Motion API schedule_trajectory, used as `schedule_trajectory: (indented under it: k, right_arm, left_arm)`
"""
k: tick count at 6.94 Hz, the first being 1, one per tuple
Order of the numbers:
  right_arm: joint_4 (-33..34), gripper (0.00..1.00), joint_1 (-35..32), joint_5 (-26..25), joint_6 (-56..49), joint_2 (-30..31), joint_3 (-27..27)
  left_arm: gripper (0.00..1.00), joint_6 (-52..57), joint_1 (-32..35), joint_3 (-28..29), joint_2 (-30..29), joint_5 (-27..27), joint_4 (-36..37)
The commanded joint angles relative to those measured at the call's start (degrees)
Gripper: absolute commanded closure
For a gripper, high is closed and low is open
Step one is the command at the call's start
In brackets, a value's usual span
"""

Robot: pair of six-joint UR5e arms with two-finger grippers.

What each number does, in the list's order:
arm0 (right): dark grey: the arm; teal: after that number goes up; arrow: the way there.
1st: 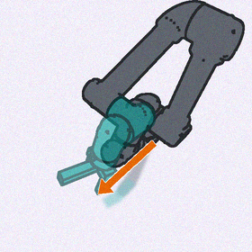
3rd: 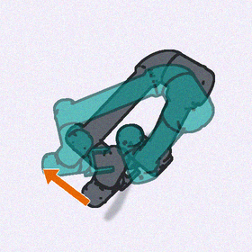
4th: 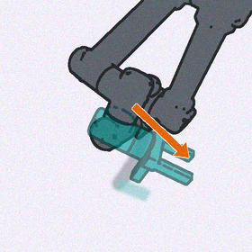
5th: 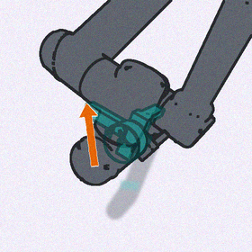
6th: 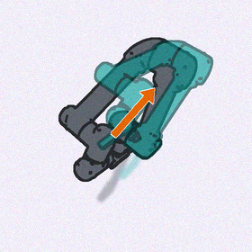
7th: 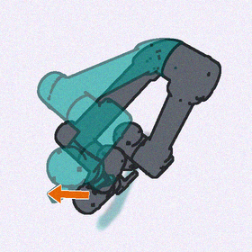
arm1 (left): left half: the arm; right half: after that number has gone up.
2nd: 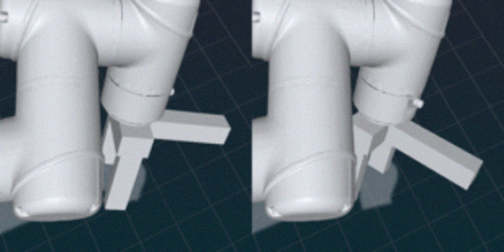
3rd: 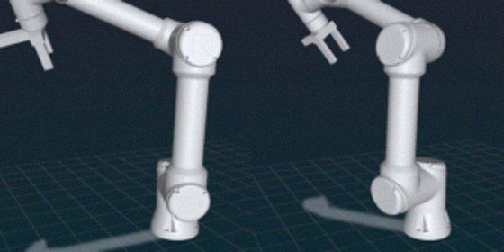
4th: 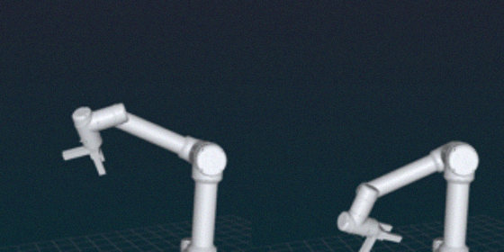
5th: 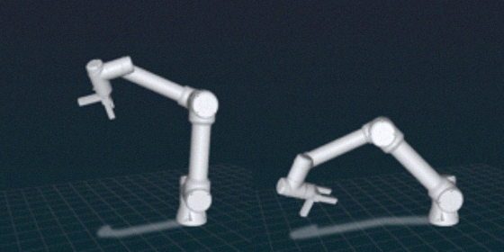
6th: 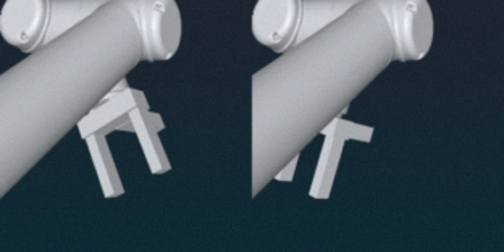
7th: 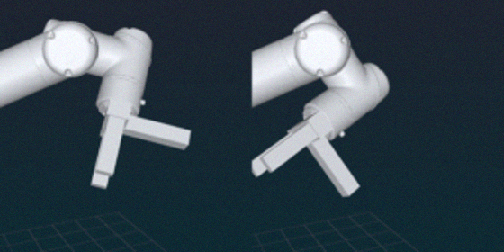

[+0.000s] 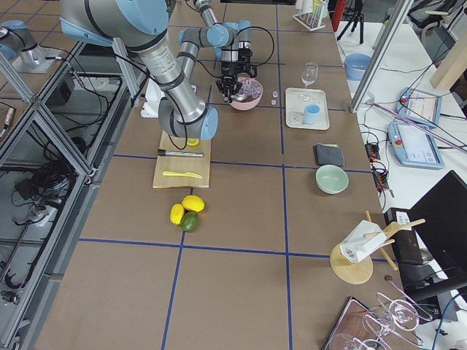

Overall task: Put ice in cup with scoop
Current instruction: 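Dig the scoop into the ice with the right gripper while the left holds the bowl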

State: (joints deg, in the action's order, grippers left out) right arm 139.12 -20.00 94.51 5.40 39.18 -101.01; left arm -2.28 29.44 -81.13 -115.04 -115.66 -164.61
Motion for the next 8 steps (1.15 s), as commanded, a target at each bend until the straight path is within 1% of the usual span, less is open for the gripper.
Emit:
schedule_trajectory:
  k: [1,2,4,5,6,8]
  right_arm:
    - [-5.2,1.0,0.5,-0.6,0.7,2.1,0.0]
    - [-6.1,1.0,0.5,-0.7,0.7,2.5,-0.2]
    - [-6.2,1.0,0.5,-0.6,0.7,4.2,-3.7]
    - [-8.1,1.0,0.5,-0.6,0.7,5.2,-4.5]
    - [-11.6,1.0,0.5,-0.7,0.8,6.9,-4.5]
    - [-14.0,1.0,0.5,-0.6,1.0,7.9,-4.5]
  left_arm:
    - [0.0,0.0,0.0,0.0,0.1,0.0,0.0]
    - [0.0,0.0,0.0,0.0,0.1,0.0,0.0]
    - [0.0,0.0,0.0,0.0,0.1,0.0,0.0]
    - [0.0,0.0,0.0,0.0,0.2,0.0,0.0]
    - [0.0,0.1,0.0,0.0,0.1,0.0,0.0]
    - [0.0,0.1,0.0,0.0,0.1,0.0,0.0]
